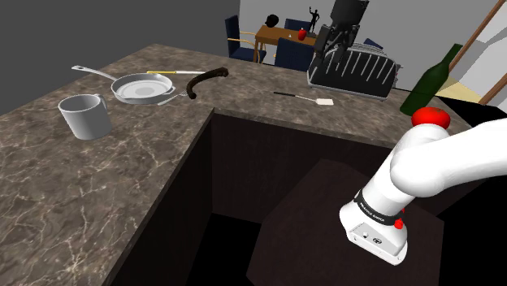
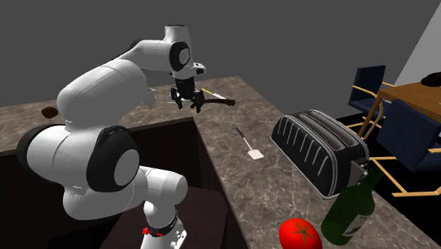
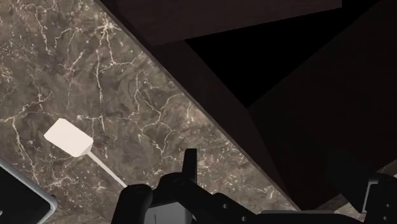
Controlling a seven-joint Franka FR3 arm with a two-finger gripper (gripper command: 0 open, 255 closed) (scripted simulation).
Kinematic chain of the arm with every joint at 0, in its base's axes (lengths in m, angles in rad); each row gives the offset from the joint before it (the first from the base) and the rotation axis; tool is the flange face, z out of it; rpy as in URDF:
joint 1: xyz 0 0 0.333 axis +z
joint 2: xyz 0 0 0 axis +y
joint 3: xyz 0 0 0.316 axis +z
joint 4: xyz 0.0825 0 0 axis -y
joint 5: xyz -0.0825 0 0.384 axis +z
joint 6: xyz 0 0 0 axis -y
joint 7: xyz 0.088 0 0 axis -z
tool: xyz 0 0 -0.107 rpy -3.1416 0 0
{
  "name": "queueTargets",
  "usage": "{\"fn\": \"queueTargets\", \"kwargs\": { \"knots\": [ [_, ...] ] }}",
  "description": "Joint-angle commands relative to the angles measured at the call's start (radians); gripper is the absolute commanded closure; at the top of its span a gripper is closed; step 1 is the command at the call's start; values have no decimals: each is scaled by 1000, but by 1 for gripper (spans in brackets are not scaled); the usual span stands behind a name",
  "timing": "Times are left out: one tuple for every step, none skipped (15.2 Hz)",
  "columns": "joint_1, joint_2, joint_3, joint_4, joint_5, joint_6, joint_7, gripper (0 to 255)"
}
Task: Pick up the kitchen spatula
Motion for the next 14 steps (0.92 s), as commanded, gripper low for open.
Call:
{"fn": "queueTargets", "kwargs": {
  "knots": [
    [0,0,0,0,0,0,0,0],
    [1,1,-24,-18,-14,21,-42,0],
    [2,5,-49,-34,-27,43,-83,0],
    [3,11,-75,-48,-41,65,-124,0],
    [4,19,-100,-60,-54,88,-165,0],
    [5,28,-126,-70,-67,111,-207,0],
    [7,41,-151,-79,-79,135,-248,0],
    [9,55,-177,-86,-91,159,-289,0],
    [11,71,-204,-90,-102,183,-330,0],
    [14,90,-230,-93,-111,207,-372,0],
    [17,110,-256,-95,-120,232,-413,0],
    [21,133,-282,-94,-127,257,-455,0],
    [26,157,-309,-91,-132,281,-497,0],
    [31,184,-335,-87,-136,306,-540,0]
  ]
}}
